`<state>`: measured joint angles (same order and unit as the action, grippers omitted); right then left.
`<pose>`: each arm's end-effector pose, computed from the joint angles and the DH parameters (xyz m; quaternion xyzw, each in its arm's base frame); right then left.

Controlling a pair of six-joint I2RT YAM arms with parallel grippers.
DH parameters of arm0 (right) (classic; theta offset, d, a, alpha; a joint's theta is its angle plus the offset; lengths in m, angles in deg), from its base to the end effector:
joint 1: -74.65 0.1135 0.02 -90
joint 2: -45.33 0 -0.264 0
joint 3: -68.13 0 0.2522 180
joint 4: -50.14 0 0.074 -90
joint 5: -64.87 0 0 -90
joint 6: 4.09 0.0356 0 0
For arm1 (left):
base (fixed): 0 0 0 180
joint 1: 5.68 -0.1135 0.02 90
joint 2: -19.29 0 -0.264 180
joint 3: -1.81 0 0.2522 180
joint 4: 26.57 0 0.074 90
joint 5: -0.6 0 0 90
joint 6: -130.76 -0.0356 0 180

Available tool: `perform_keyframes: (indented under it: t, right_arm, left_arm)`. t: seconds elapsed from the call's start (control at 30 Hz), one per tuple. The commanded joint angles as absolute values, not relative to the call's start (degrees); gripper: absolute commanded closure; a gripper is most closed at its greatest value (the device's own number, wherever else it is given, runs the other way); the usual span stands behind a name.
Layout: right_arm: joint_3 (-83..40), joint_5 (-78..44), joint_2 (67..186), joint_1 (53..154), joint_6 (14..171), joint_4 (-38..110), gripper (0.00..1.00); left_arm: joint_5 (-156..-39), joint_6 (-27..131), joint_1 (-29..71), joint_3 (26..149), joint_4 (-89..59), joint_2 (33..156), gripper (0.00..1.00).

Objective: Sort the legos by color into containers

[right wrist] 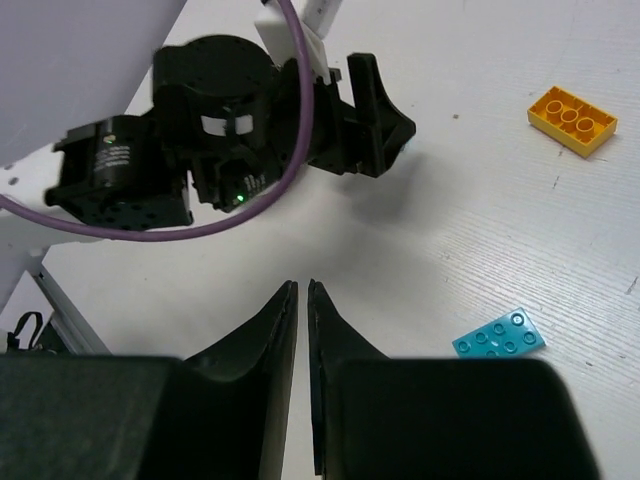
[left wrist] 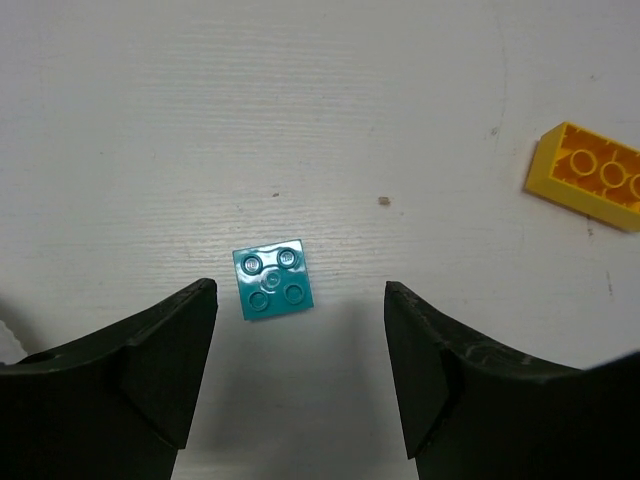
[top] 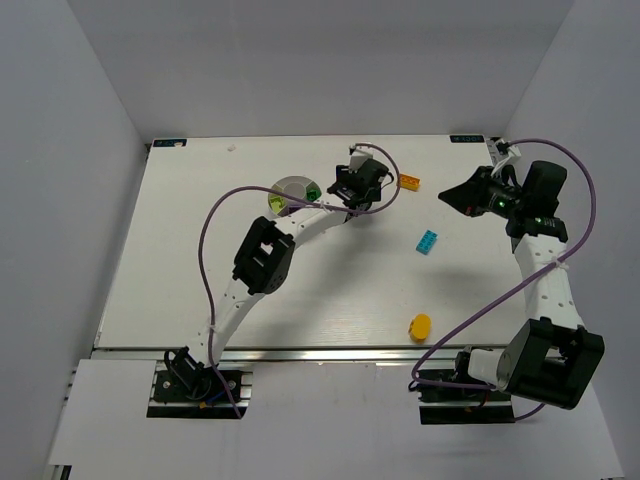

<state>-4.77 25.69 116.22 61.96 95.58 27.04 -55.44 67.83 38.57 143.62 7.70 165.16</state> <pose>0.2750 -0.0336 0.3371 -0.0937 0.7777 0.3402 0.5202 0.4231 -0.3844 0.1796 0.0027 0.8702 -0.0294 0.4919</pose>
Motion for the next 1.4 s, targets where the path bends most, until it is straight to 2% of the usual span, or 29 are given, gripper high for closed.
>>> perform_keyframes:
  t: [0.0, 0.43, 0.57, 0.63, 0.9, 1.0, 1.1, 1.23, 1.37]
  right_arm:
    - [-4.6, 27.8, 115.5, 61.4, 96.6, 29.6, 0.86]
    - [-3.7, 29.8, 115.5, 60.1, 98.3, 31.3, 0.86]
    - [-3.6, 30.3, 115.6, 59.2, 98.6, 31.5, 0.86]
    - [-3.6, 30.6, 115.6, 59.0, 98.8, 31.7, 0.86]
    - [-3.2, 31.4, 115.7, 58.3, 99.4, 32.0, 0.87]
    - [-3.0, 31.2, 115.7, 57.9, 99.5, 32.2, 0.87]
    - [-2.7, 31.6, 115.9, 57.7, 99.4, 32.2, 0.87]
    - [-2.8, 32.8, 116.6, 57.7, 99.3, 32.2, 0.87]
    - [-2.6, 33.0, 116.8, 57.9, 99.0, 32.4, 0.88]
  left_arm:
    - [-55.3, 69.1, 37.7, 145.4, 6.1, 165.8, 0.22]
    - [-56.4, 70.5, 37.1, 147.4, 4.3, 169.7, 0.23]
    - [-56.2, 71.0, 37.1, 147.4, 4.3, 170.4, 0.36]
    - [-56.3, 71.2, 37.1, 147.5, 4.5, 170.5, 0.45]
    - [-57.8, 69.8, 37.1, 146.6, 4.7, 169.0, 0.58]
    - [-59.0, 68.4, 37.1, 145.1, 4.0, 166.7, 0.67]
    - [-62.7, 65.1, 37.1, 140.3, 0.8, 160.7, 0.81]
    - [-65.7, 56.9, 37.8, 128.5, -9.3, 149.0, 0.88]
    - [-71.2, 56.9, 36.3, 114.1, -14.2, 137.4, 0.92]
